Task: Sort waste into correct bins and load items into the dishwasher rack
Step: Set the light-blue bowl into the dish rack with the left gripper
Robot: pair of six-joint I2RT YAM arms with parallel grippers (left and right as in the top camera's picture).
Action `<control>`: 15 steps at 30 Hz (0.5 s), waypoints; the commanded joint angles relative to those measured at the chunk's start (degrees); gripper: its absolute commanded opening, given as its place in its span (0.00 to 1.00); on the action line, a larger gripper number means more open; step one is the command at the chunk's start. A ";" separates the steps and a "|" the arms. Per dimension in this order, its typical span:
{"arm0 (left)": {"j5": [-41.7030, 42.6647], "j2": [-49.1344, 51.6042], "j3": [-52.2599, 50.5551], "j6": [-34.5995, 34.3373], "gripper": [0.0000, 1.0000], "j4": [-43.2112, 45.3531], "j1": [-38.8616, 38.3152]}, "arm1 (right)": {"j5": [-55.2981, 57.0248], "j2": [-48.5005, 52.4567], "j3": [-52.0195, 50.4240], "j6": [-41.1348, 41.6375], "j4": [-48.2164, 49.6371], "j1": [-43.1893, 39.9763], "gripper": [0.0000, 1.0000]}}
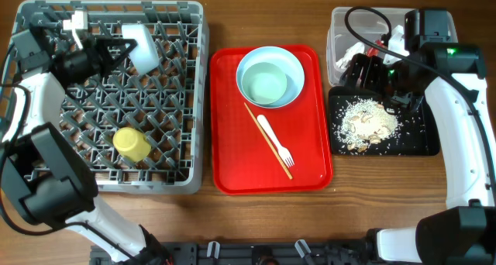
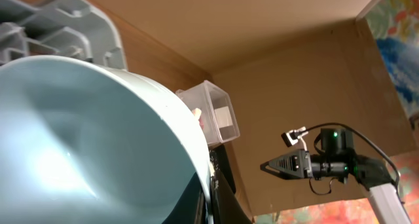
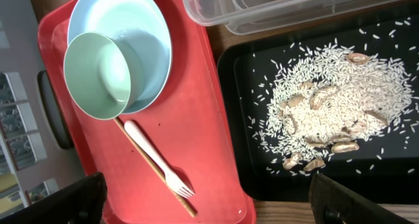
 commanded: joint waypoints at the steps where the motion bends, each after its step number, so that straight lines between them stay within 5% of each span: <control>1: 2.60 3.76 0.59 -0.55 0.04 -0.26 1.95 | 0.76 -1.33 0.09 0.83 0.07 -0.07 1.00; 12: -0.33 5.20 0.59 -0.35 0.04 -0.15 4.52 | 0.79 -1.33 0.09 0.85 -0.04 -0.07 1.00; 13: -0.31 5.20 0.59 -0.35 0.12 -0.55 5.66 | 0.76 -1.33 0.09 0.85 -0.07 -0.07 1.00; 14: -0.31 5.18 0.59 -0.35 0.35 -1.20 6.71 | 0.76 -1.33 0.07 0.85 -0.04 -0.07 1.00; 15: -0.33 5.18 0.59 -0.35 0.37 -2.27 7.87 | 0.76 -1.33 0.09 0.87 -0.02 -0.07 1.00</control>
